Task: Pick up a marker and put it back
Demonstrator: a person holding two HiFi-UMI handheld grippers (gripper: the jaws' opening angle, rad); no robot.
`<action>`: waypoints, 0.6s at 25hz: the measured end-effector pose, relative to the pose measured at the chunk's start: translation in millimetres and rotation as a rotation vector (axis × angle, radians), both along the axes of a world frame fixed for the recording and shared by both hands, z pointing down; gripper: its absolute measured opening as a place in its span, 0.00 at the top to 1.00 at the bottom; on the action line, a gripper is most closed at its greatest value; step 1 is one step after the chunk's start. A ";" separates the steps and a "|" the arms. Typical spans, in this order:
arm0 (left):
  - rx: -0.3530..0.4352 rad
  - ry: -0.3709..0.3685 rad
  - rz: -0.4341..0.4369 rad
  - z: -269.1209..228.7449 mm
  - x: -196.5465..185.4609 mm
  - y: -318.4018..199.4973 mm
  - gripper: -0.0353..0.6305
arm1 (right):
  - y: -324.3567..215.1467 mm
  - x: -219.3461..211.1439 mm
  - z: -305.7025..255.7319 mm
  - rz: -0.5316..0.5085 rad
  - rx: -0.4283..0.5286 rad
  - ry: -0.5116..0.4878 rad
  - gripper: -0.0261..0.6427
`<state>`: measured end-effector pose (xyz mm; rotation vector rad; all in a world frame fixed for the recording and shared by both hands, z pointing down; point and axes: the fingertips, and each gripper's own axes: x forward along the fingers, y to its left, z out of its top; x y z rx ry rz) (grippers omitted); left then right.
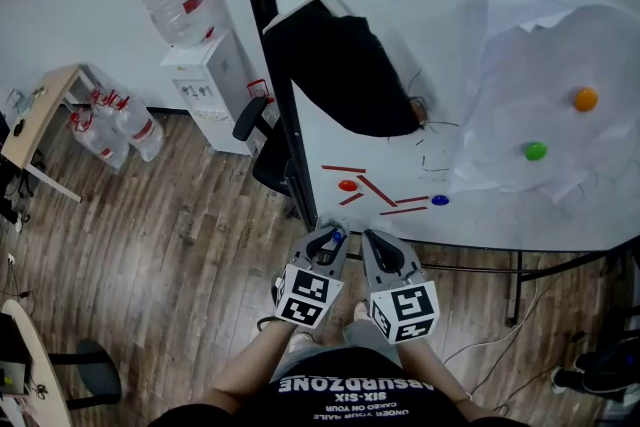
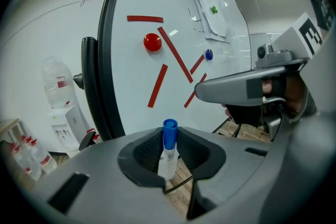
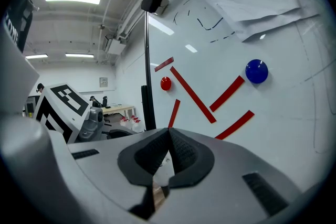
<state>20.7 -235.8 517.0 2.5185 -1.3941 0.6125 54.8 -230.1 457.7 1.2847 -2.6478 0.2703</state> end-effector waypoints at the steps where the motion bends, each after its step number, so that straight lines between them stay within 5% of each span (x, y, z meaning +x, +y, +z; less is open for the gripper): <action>1: -0.004 0.000 0.004 1.7 0.9 0.4 0.83 | -0.4 -0.2 0.4 -0.001 -0.001 0.000 0.96; 15: -0.033 -0.021 0.040 12.0 6.6 5.8 0.82 | -1.2 -4.1 2.9 0.000 -0.007 0.003 0.96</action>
